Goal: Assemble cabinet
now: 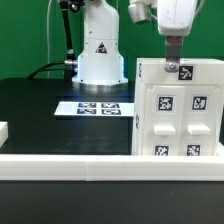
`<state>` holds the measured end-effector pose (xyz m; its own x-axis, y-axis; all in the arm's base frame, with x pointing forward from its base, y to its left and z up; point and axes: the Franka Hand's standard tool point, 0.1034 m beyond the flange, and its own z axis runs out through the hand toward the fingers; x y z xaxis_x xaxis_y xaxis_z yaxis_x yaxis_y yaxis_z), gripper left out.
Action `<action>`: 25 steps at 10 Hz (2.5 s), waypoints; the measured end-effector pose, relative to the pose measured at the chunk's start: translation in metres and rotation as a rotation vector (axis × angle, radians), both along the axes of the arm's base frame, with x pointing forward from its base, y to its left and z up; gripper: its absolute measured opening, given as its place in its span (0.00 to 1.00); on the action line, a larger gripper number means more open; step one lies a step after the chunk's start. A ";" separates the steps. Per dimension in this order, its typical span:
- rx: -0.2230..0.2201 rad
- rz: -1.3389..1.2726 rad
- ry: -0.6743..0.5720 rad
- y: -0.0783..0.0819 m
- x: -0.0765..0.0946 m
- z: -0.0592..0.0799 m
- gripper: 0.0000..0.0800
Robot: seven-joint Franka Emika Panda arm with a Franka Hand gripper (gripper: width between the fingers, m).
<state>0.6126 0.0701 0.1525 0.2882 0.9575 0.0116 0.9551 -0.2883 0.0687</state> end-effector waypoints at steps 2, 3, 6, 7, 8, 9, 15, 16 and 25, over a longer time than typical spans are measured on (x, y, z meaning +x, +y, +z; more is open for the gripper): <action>0.000 -0.006 0.001 -0.001 0.000 0.000 0.83; 0.000 -0.008 0.001 -0.002 0.000 -0.001 0.70; 0.002 -0.040 0.001 -0.003 0.000 -0.001 0.70; 0.009 -0.139 0.000 -0.003 0.000 -0.001 0.70; 0.014 -0.209 0.000 -0.003 0.000 -0.001 0.70; 0.016 -0.241 0.000 -0.002 0.000 -0.001 0.70; 0.079 -0.875 -0.028 0.001 -0.005 -0.001 0.70; 0.088 -0.984 -0.028 0.002 -0.006 -0.002 0.70; 0.186 -1.671 -0.057 0.012 -0.002 0.000 0.70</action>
Offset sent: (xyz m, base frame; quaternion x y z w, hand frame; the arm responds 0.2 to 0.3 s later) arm 0.0000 0.0000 0.0000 0.0000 0.0000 0.0000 1.0000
